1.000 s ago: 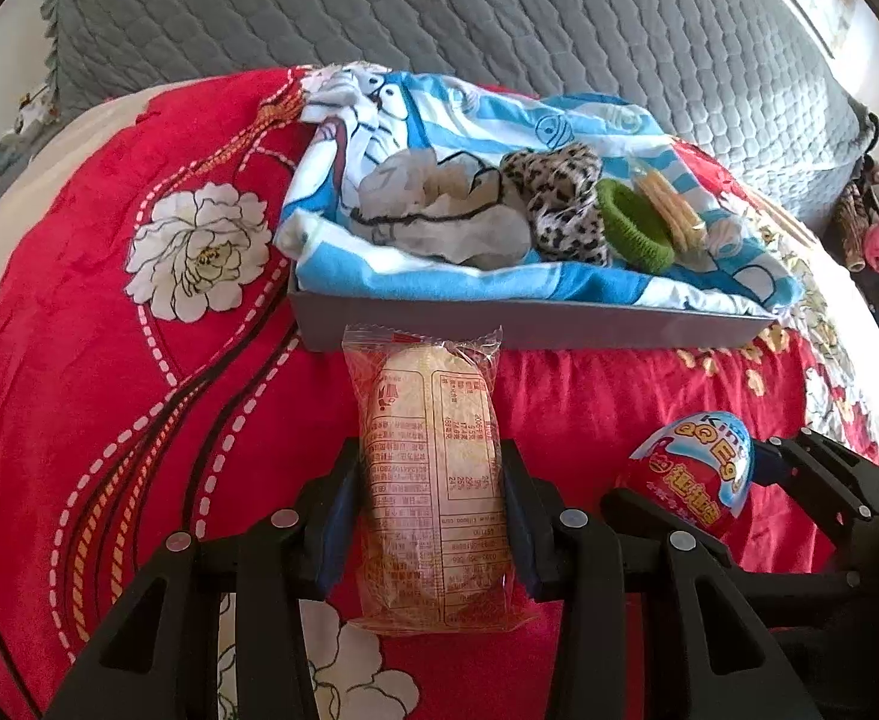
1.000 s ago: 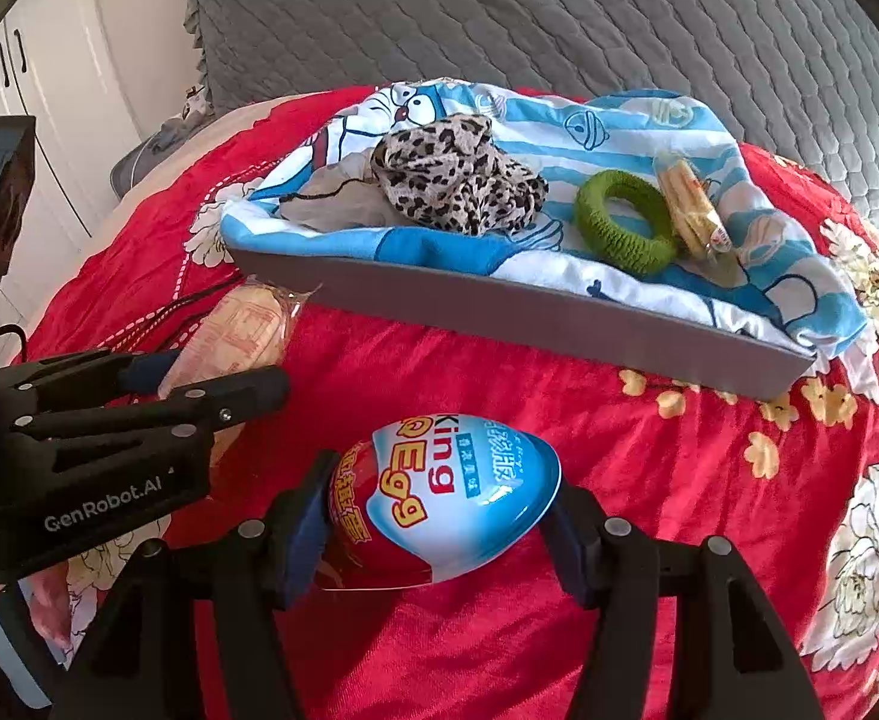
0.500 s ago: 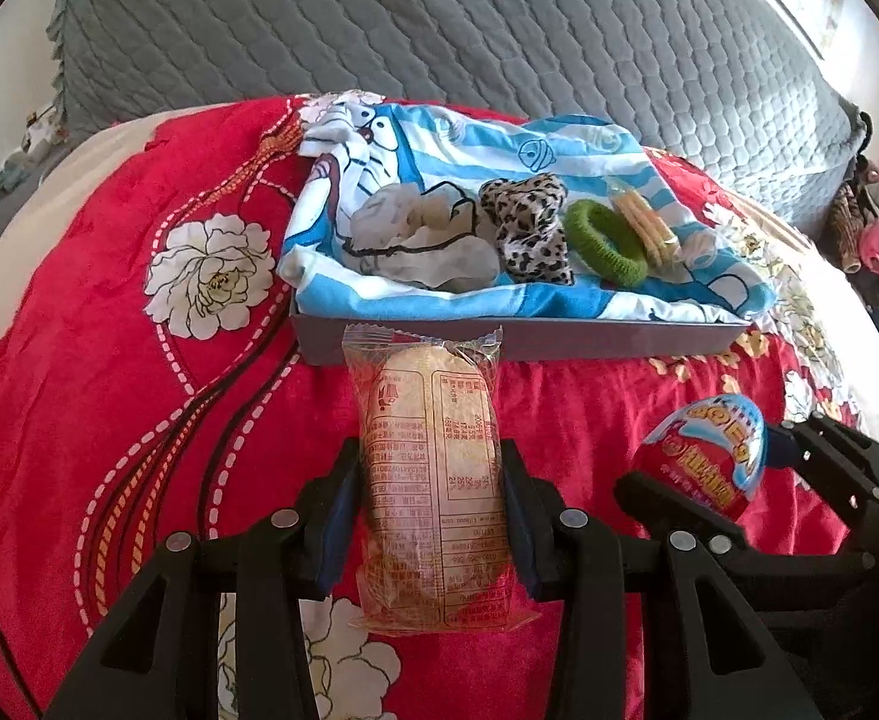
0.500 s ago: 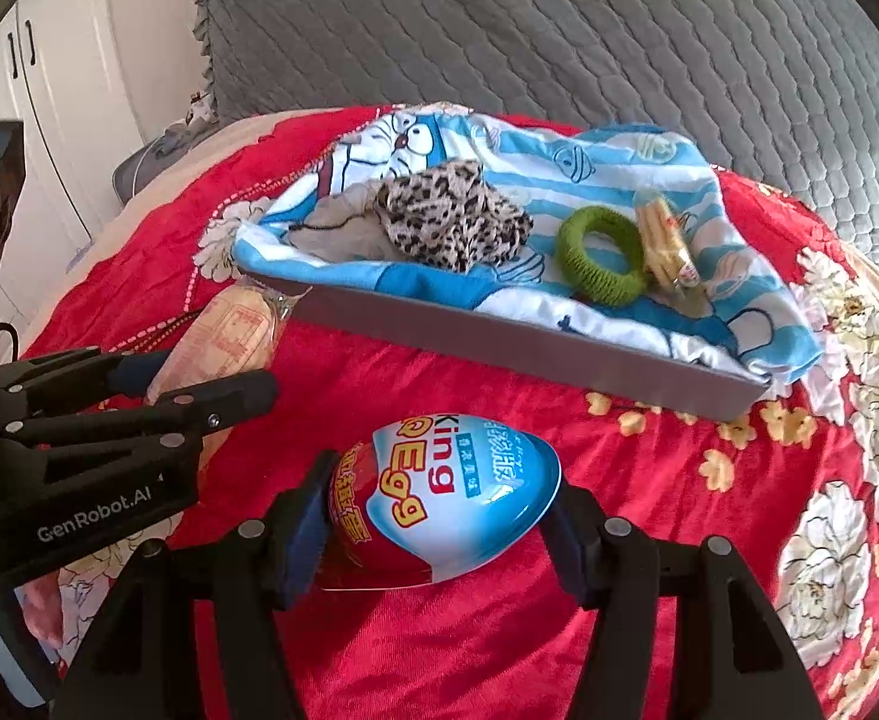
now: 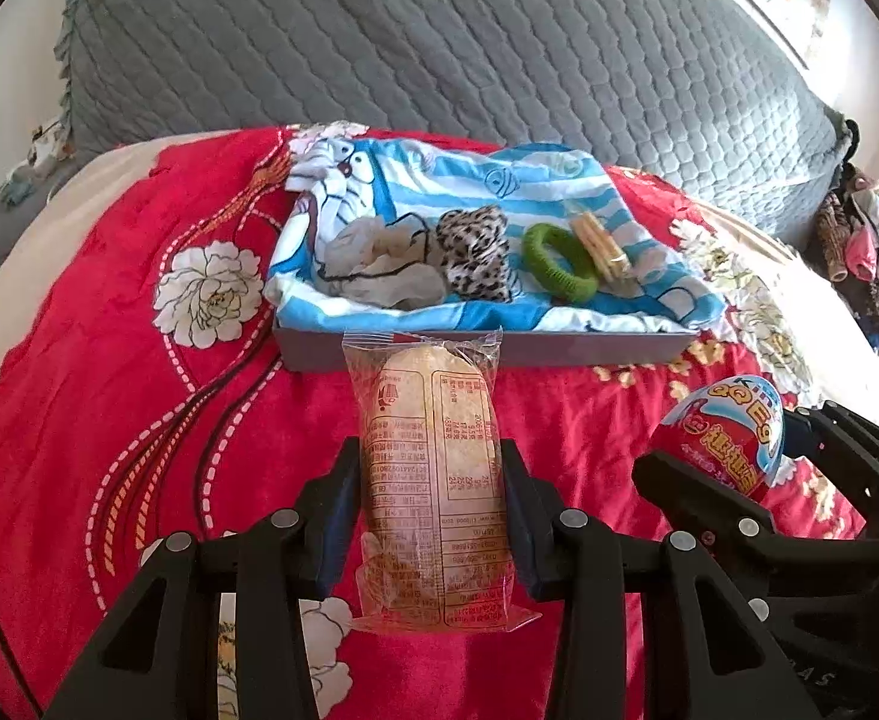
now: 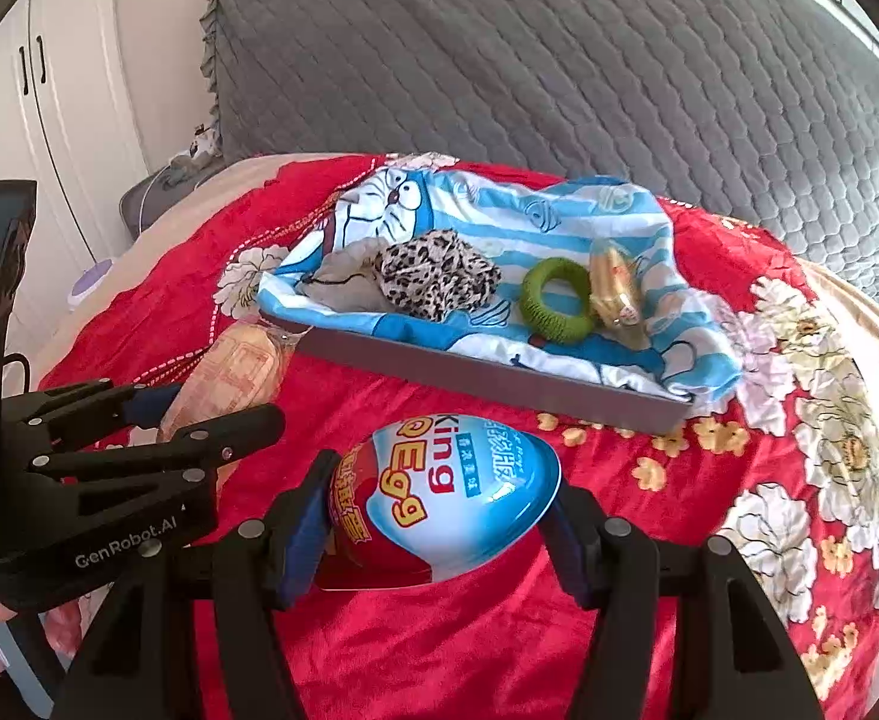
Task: Organize objects
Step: 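Grasp the wrapped bread snack with the left tool while the right tool grasps the King Egg, then lift the bread snack with the left tool while the right tool lifts the egg toward the tray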
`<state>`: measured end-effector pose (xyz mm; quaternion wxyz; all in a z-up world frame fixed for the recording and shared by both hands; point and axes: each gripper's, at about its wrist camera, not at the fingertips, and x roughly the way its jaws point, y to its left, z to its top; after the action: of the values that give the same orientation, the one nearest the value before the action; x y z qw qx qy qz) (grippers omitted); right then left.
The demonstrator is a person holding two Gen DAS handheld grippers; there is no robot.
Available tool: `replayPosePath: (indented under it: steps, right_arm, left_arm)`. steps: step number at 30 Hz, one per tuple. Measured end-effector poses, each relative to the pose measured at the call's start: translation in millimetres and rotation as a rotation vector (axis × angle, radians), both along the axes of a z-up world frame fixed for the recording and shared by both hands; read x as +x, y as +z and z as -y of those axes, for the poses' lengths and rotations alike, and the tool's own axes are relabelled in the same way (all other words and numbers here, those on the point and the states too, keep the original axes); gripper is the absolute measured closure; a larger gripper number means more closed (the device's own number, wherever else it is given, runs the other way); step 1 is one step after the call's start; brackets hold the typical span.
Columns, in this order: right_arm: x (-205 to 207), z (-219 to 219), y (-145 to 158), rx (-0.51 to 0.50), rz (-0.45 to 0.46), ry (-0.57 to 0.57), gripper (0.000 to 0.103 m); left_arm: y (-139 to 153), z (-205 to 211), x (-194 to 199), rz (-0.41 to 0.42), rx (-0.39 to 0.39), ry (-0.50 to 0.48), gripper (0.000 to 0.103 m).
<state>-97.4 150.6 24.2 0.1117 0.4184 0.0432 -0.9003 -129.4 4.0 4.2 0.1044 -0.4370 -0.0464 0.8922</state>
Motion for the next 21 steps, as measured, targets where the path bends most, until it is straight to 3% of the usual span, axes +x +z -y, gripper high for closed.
replayPosePath:
  steps: [21]
  right_arm:
    - [43.0,-8.7,56.1,0.046,-0.129,0.012,0.041]
  left_arm:
    - [45.4,-16.2,36.7,-0.086,-0.007,-0.007,0.059]
